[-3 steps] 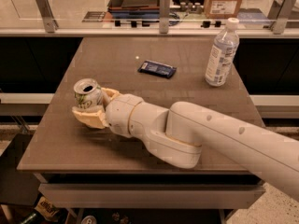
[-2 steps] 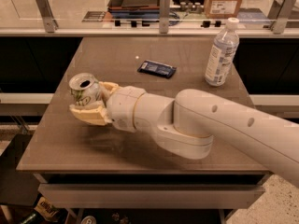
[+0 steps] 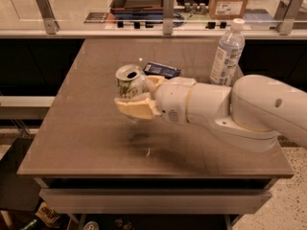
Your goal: Move 7up can near blue plastic bottle
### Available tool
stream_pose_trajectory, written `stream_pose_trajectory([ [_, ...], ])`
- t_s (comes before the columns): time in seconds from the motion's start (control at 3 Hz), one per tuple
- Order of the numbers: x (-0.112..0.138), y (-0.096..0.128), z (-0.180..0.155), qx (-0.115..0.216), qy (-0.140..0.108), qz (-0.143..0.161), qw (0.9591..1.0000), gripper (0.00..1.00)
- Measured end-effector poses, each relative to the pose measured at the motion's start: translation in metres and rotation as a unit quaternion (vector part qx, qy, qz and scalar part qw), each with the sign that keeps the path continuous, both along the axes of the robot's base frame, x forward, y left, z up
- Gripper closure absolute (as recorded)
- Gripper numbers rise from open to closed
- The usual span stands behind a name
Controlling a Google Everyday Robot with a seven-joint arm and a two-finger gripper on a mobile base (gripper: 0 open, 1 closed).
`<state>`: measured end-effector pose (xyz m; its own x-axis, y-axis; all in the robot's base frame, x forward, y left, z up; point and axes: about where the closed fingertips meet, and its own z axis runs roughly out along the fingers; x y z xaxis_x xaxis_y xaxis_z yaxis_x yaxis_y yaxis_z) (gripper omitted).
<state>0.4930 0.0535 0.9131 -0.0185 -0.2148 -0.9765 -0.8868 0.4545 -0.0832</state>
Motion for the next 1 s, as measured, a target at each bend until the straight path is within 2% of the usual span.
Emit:
stream_pose_trajectory([
  [0.33,-0.005,-0.048,0.005,-0.022,0.014,-0.031,0.9992,1.00],
  [0.67,-0.007,-0.086,0.014,-0.040,0.017,-0.065,0.9969,1.00],
  [1.0,-0.017,-0.121,0.013,-0.056,0.029,-0.102,0.9928,1.00],
])
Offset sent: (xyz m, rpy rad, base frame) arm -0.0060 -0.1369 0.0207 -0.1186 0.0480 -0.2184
